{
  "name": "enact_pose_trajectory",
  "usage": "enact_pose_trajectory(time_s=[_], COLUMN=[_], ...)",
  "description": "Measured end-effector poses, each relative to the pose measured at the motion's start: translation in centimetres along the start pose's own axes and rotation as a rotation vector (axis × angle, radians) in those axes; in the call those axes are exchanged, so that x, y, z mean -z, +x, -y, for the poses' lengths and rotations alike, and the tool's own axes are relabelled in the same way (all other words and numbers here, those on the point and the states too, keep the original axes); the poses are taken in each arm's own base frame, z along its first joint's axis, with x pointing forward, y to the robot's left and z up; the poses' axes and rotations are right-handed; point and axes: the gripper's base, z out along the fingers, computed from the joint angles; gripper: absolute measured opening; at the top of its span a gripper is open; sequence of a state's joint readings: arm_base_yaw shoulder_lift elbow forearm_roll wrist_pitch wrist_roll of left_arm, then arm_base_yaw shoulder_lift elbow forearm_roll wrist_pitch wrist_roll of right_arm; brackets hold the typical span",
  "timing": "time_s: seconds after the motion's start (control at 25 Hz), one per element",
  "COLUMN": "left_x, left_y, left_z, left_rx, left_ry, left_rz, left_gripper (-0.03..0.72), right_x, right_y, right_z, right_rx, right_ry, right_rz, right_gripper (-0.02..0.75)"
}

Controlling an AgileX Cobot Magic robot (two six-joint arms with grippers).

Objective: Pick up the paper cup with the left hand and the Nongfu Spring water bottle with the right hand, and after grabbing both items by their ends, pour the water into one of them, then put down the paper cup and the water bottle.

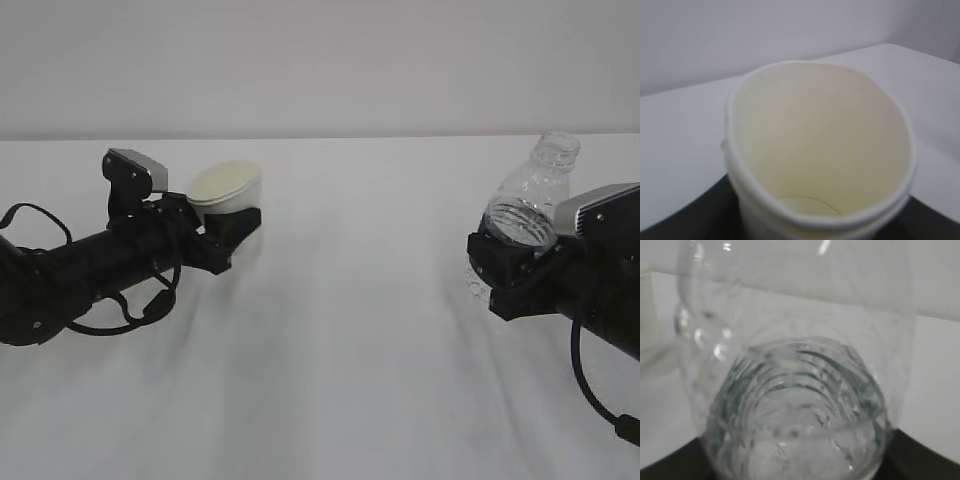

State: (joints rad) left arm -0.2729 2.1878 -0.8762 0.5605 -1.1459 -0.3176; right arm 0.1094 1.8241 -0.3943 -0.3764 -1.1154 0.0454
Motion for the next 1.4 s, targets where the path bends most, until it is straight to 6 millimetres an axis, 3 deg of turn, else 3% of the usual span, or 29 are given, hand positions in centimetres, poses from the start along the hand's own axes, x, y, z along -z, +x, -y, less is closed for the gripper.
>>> enact_pose_trajectory(time_s=[0.4,0.64,1.04,1.4], left_x=[0.3,-0.4,-1.0,-2.3], left_y=[0.9,0.0,0.0,-1.0], left_z=[2.8,6.4,10.6,11.8], left_rx=[0.045,-0.003,-0.03,-0.043], left_ry=[0.281,0.412,0.529,0.569], left_rz=[-0.116,-0.122,-0.131,-0.095], left_gripper=[0.43,0.43,0.43,0.43], right_x=[0.0,0.0,2.1,3.7], right_y=[0.0,-0.1,-4.1,-5.3], right_z=[0.0,-0.2,-0.1,0.0], right_rx=[-0.001,0.013,0.079,0.06], right_ry=[0.002,-0.022,0.021,0.064], right_rz=[0.0,0.003,0.021,-0.049], right_gripper=[0.417,0.417,0.417,0.417])
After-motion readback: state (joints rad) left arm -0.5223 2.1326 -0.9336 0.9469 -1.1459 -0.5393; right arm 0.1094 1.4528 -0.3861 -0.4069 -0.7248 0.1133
